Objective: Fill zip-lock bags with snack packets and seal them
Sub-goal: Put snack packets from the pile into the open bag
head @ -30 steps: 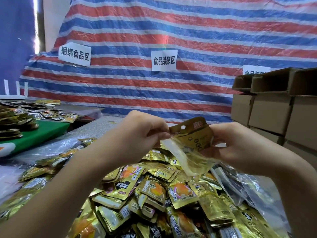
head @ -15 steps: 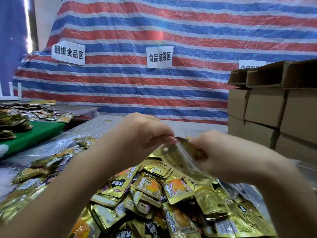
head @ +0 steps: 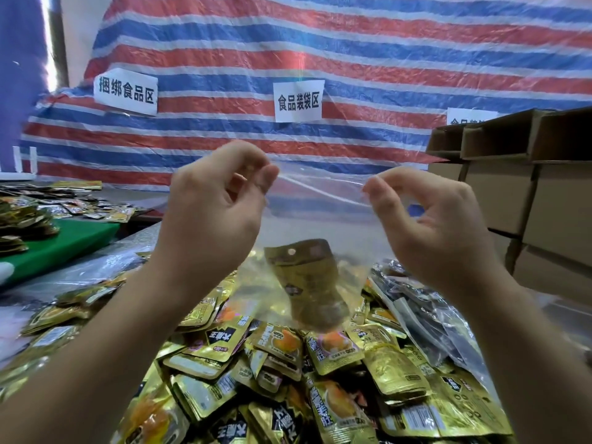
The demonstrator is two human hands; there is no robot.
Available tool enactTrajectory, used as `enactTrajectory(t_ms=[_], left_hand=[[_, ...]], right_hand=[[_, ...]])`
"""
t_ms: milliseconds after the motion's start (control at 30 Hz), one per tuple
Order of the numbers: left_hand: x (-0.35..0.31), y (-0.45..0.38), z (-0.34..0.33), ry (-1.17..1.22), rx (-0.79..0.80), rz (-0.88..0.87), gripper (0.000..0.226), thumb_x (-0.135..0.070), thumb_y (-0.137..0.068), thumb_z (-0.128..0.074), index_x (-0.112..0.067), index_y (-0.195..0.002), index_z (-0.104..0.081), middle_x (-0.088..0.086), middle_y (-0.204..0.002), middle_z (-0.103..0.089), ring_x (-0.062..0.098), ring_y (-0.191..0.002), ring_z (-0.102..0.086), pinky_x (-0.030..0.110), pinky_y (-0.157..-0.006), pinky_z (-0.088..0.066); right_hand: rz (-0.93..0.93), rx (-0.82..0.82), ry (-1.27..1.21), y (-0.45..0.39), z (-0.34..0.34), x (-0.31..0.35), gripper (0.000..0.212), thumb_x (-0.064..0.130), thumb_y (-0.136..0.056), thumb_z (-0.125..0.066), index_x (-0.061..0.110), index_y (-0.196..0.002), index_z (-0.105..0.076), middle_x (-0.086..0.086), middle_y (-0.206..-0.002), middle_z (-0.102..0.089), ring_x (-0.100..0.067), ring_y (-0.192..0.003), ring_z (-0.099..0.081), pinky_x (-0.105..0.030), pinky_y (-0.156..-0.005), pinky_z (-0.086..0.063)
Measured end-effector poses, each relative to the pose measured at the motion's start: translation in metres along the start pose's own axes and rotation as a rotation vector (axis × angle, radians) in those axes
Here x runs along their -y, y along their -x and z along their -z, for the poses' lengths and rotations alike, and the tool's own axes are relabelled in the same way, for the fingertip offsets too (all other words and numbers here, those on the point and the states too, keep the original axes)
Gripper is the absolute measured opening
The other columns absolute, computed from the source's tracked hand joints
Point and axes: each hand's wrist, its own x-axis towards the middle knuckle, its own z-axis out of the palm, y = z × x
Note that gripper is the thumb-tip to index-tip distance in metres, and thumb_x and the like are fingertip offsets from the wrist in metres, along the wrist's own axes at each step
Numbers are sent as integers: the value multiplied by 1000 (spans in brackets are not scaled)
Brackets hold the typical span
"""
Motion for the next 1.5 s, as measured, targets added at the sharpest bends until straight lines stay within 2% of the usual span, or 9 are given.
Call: enactTrajectory(t_ms=[133, 233, 367, 500, 600, 833, 967, 1100, 1500], left_hand=[[7, -2, 3, -78, -82, 4, 17, -24, -101, -53, -10, -94, -60, 3, -74, -63, 22, -62, -61, 43, -56, -48], [16, 1, -1, -146, -67, 11, 15, -20, -103, -49, -9, -95, -55, 8, -73, -61, 25, -59, -59, 47, -55, -46], [29, 2, 0, -174, -47, 95, 13, -19, -104, -47, -12, -94, -51, 5, -72, -61, 23, -61, -58, 46, -57, -45], [33, 1, 2, -167, -39, 122, 12, -18, -104, -47, -13, -95, -51, 2, -75, -60, 22, -65, -59, 46, -60, -48], [30, -1, 2, -189, -88, 91, 9, -16, -103, -48, -15, -96, -52, 3, -76, -61, 19, -64, -60, 34, -58, -46], [32, -14, 21, -282, -358, 4, 23, -22, -103, -45, -2, -100, -57, 6, -82, -59, 23, -71, -57, 38, -66, -46], [29, -10, 16, -294, -218, -9, 19, -17, -102, -48, -1, -99, -57, 11, -78, -61, 22, -65, -55, 33, -60, -43], [33, -7, 9, -265, 2, 70, 12, -15, -101, -51, -7, -95, -57, 5, -72, -59, 14, -57, -50, 24, -54, -37], [31, -7, 10, -192, 151, 71, 10, -16, -101, -52, -13, -94, -57, 1, -71, -60, 15, -58, -55, 27, -52, -41]], right_hand=[[-148, -55, -301, 0, -6, -5, 22, 22, -101, -48, 18, -95, -68, 12, -87, -70, 2, -89, -65, -10, -80, -46], [-317, -82, -608, 4, -20, -4, 16, 23, -95, -52, 29, -94, -66, 8, -95, -70, -14, -100, -66, -33, -92, -53], [-505, -37, -496, 8, -26, -14, 15, 19, -99, -50, 28, -99, -62, 4, -106, -66, -17, -97, -68, -43, -88, -57], [-476, 710, 400, 15, -21, -37, 26, 23, -100, -45, 16, -80, -59, 0, -79, -62, -17, -67, -56, -32, -56, -44], [-543, 1172, 626, 29, -27, -45, 38, 43, -97, -55, 18, -69, -50, 4, -68, -52, -12, -56, -45, -26, -50, -36], [-754, 1429, 599, 43, -28, -57, 57, 63, -80, -71, 10, -99, -63, 1, -72, -66, -14, -51, -67, -31, -62, -62], [-815, 1449, 522, 46, -27, -65, 75, 58, -77, -77, 9, -128, -53, -9, -100, -71, -25, -79, -76, -45, -79, -62], [-872, 1424, 479, 48, -27, -69, 88, 54, -72, -84, 7, -136, -46, -12, -105, -70, -23, -69, -76, -42, -72, -63], [-657, 1117, 628, 42, -30, -78, 39, 53, -82, -74, 22, -92, -53, 8, -85, -56, -6, -70, -52, -23, -51, -36]])
